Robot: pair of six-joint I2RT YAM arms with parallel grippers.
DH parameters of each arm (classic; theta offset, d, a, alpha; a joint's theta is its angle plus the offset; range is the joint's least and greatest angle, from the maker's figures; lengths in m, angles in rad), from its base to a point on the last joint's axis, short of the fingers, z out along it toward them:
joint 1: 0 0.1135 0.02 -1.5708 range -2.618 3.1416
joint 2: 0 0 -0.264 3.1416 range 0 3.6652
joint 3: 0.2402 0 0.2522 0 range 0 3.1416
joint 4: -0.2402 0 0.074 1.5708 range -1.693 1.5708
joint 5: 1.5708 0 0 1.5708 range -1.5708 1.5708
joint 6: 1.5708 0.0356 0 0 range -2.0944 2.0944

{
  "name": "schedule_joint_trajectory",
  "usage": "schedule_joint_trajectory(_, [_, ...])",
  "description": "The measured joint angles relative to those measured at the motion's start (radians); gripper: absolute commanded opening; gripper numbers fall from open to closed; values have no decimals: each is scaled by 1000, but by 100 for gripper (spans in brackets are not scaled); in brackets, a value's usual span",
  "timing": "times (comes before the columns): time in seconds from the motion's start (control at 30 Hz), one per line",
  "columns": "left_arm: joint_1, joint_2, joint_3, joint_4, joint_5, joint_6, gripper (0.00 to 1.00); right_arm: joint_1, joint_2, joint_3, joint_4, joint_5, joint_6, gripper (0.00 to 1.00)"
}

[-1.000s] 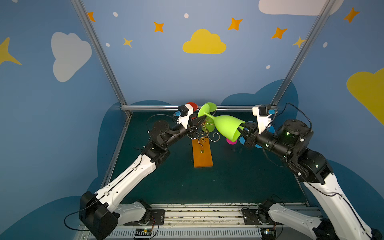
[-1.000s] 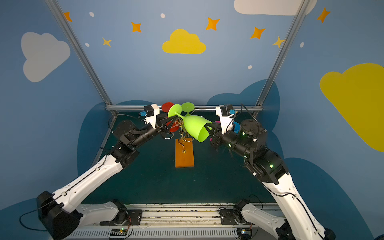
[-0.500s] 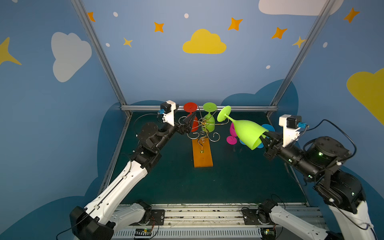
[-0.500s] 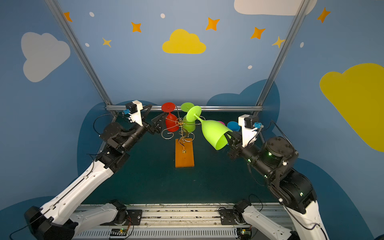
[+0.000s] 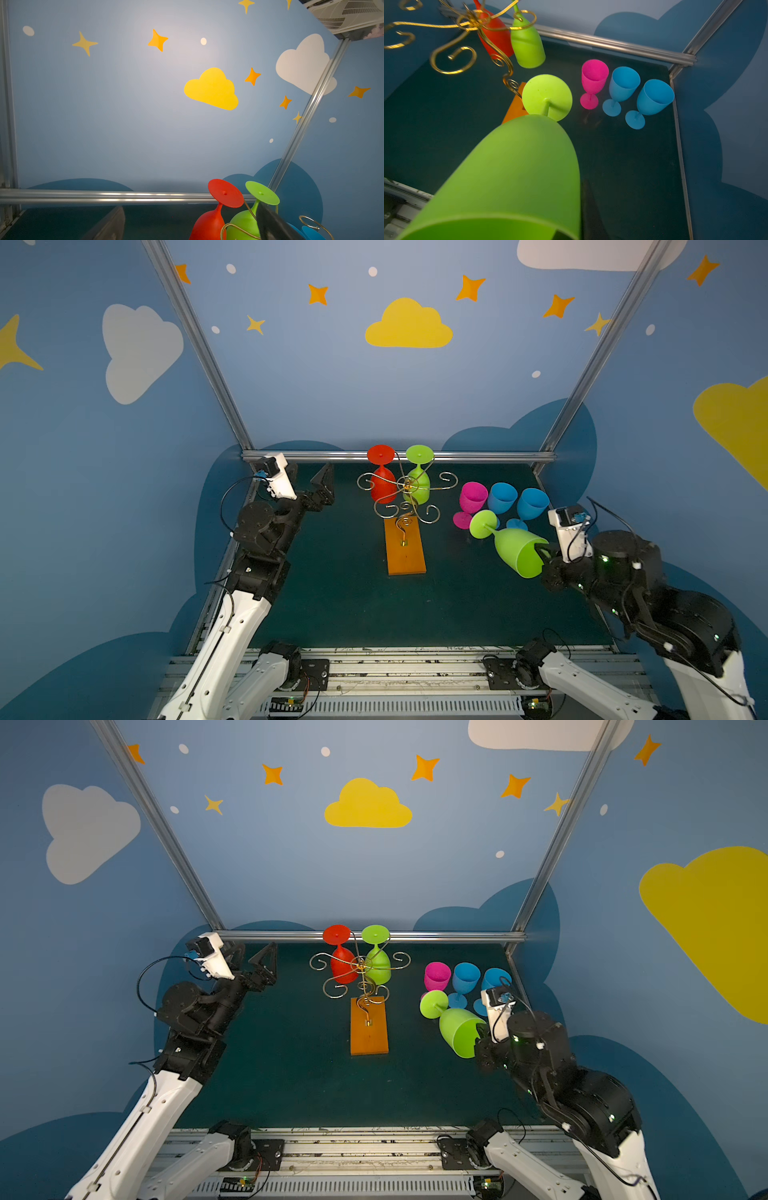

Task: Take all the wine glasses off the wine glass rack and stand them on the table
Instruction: 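Lower the lime-green glass upright beside the magenta glass and release with the right gripper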

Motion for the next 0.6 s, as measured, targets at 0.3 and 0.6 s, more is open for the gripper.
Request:
schedule_joint_trajectory(0.3, [77, -21, -47, -66, 28, -106, 97, -131, 290, -66, 24, -16, -45, 0])
schedule_joint_trajectory(0.6, [112, -36, -49, -77, 69, -149, 97, -247, 456, -106, 133, -100, -99, 0])
